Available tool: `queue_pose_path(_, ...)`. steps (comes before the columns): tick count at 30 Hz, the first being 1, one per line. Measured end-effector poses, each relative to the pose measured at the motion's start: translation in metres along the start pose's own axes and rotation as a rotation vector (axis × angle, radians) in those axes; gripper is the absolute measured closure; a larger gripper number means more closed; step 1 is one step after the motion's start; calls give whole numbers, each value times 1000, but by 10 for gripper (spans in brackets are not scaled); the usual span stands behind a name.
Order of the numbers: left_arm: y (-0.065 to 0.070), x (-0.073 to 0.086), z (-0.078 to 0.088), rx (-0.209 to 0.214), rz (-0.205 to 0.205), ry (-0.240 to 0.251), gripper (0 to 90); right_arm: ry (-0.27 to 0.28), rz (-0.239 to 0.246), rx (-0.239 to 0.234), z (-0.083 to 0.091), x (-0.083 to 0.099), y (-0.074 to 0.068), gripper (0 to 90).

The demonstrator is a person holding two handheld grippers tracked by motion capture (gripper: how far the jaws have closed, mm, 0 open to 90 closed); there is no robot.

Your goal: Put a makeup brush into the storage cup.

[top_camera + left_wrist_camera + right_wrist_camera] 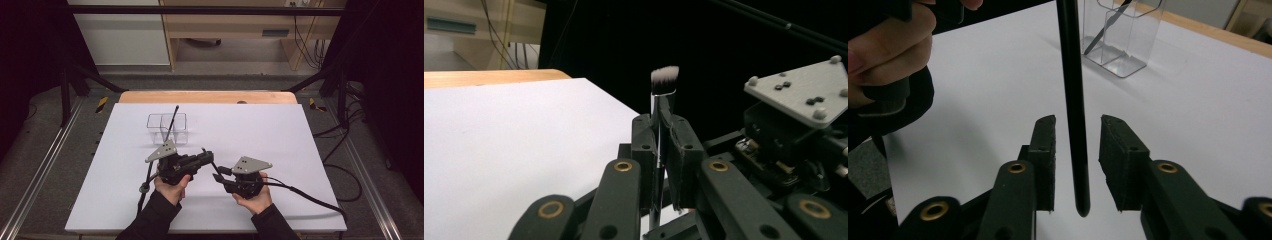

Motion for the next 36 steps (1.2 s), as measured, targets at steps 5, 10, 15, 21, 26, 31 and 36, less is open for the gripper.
queue_pose_path(5,-2,-2,3,-19,-13,-6,830,9,1,22,1,-1,1,560)
queue_pose_path(10,-6,-5,9,-49,-40,-22,830,17,-9,47,3,-3,3,431)
queue_pose_path(15,-11,-9,17,-83,-64,-29,829,17,-20,85,5,-5,6,314)
queue_pose_path(21,-16,-12,27,-116,-85,-37,830,6,-36,117,9,-5,12,242)
queue_pose_path(26,-21,-15,36,-143,-94,-40,830,-2,-51,143,13,-4,17,195)
queue_pose_path(31,-25,-18,43,-166,-106,-46,830,-12,-70,159,17,-3,23,162)
queue_pose_path(36,-28,-22,48,-186,-115,-48,830,-22,-89,181,21,0,29,147)
Point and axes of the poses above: each handheld gripper's, and its own axes: z roughly backward along the jaws, x roughly out of its underside, y roughly to its right, the point moved 3 cm from there along -z, roughly forward along the jaws, and after that the axes turned 7 degrees about y, right-handed, at the moved point
